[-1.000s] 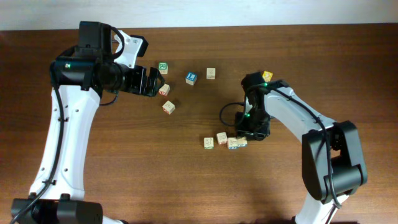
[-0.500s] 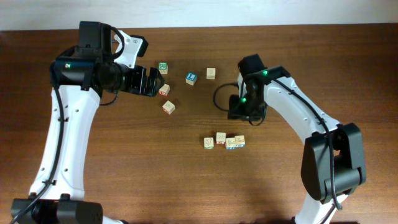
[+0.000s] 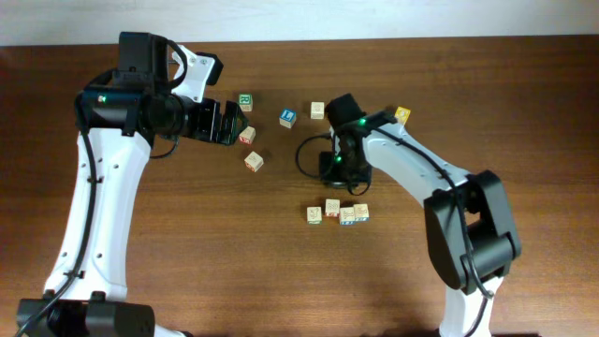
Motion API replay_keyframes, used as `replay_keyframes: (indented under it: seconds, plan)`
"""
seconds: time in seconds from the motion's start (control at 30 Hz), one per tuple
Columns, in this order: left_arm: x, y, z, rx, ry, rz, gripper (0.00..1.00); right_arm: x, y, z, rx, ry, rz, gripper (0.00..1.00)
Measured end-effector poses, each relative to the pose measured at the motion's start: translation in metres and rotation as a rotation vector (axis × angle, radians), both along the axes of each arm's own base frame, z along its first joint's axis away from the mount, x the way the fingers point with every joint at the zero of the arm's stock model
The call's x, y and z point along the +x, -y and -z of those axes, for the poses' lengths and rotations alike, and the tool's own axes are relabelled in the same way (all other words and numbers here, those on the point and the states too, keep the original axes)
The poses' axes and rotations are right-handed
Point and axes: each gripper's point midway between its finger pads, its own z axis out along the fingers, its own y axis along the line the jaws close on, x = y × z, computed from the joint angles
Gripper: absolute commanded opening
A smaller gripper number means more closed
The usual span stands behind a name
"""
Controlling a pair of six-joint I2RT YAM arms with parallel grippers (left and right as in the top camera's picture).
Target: Rotate 4 blocks
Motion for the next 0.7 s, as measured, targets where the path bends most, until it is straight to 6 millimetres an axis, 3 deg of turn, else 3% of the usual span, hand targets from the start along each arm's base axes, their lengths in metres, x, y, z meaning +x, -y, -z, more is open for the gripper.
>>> replay_keyframes:
  seconds: [0.23,0.7]
  plan:
    - [0.000,0.000,0.000,0.000,0.000,0.000,0.99,-0.019,0.000,0.002,-0.034,-0.058,-0.017,0.16]
    - [0.000,0.000,0.000,0.000,0.000,0.000,0.99,-0.038,0.002,0.002,-0.069,-0.121,-0.035,0.16]
